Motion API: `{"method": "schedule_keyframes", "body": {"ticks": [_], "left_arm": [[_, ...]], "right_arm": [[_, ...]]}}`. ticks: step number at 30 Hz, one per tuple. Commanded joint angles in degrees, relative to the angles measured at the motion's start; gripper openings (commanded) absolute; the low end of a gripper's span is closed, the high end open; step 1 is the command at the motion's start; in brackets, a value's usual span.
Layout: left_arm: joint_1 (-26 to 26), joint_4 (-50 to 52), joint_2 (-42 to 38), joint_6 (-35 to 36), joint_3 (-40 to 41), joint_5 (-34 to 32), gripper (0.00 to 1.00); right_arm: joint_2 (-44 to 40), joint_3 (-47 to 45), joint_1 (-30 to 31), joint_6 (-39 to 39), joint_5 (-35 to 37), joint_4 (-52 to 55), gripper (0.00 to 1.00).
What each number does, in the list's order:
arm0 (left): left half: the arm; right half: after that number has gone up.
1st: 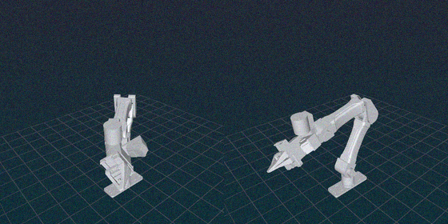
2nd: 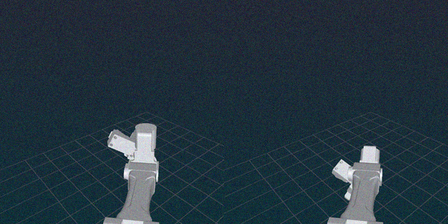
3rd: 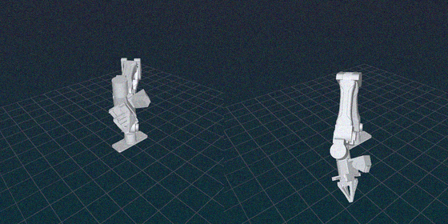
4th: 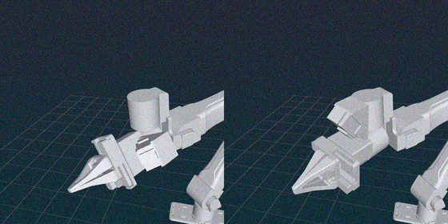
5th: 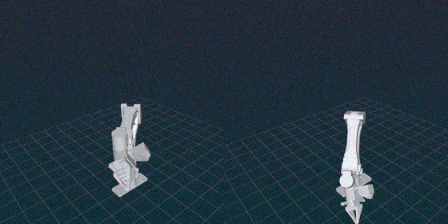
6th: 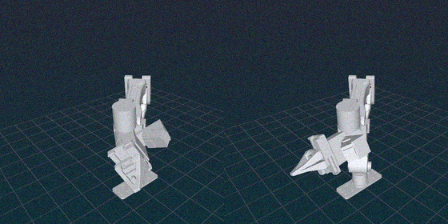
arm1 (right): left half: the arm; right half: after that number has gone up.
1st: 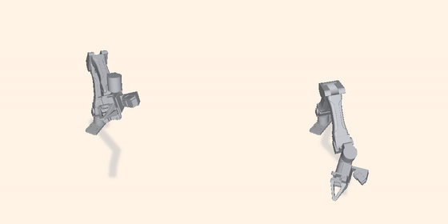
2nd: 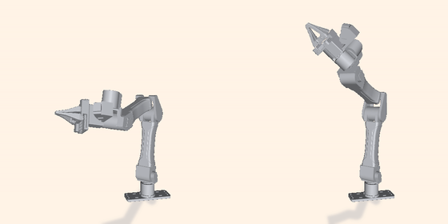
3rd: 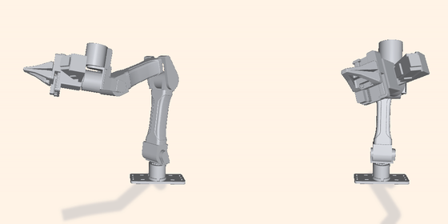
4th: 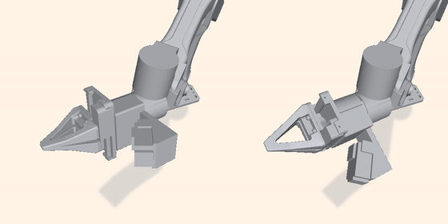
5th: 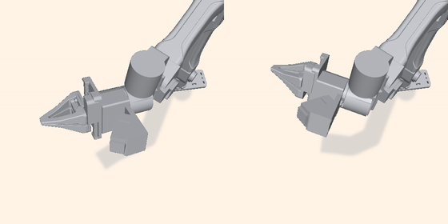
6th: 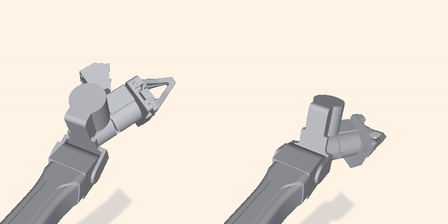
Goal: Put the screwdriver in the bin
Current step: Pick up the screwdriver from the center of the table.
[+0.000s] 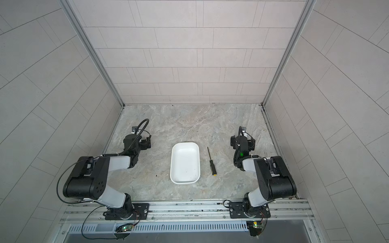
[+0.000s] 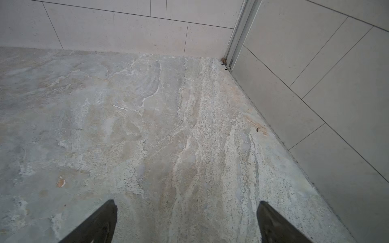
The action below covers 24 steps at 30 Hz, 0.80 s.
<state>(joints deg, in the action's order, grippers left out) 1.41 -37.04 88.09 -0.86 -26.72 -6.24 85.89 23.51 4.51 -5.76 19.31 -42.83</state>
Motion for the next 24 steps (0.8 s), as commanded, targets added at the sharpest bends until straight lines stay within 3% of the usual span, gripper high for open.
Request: {"method": "schedule_keyframes", "body": {"ticks": [1, 17, 18, 19, 22, 24], "left_arm": [[-0.1, -1.4, -0.4, -0.5, -0.5, -0.4, 1.0], [0.0, -1.6, -0.5, -0.5, -0.4, -0.3, 1.0], [-0.1, -1.9, -0.9, -0.5, -0.1, -0.1, 1.0], [-0.1, -1.8, -1.3, -0.5, -0.3, 0.4, 1.0], [-0.1, 20.6, -5.4, -1.2, -10.1, 2.6, 1.0], [0.0, 29.7, -6.0, -2.4, -15.6, 5.8, 1.0]], "right_arm": [[0.6, 0.4, 0.3, 0.8, 0.7, 0.0, 0.99], [0.3, 0.3, 0.2, 0.9, 0.7, -0.3, 0.99], [-0.8, 1.3, 0.5, 1.6, 1.5, 1.5, 0.99], [-3.4, 4.6, 0.6, 1.1, 1.3, 9.9, 0.99], [-7.6, 15.8, 0.6, 0.7, -0.1, 29.9, 0.99], [-8.8, 21.9, 0.6, -0.4, -3.9, 41.4, 0.98]]}}
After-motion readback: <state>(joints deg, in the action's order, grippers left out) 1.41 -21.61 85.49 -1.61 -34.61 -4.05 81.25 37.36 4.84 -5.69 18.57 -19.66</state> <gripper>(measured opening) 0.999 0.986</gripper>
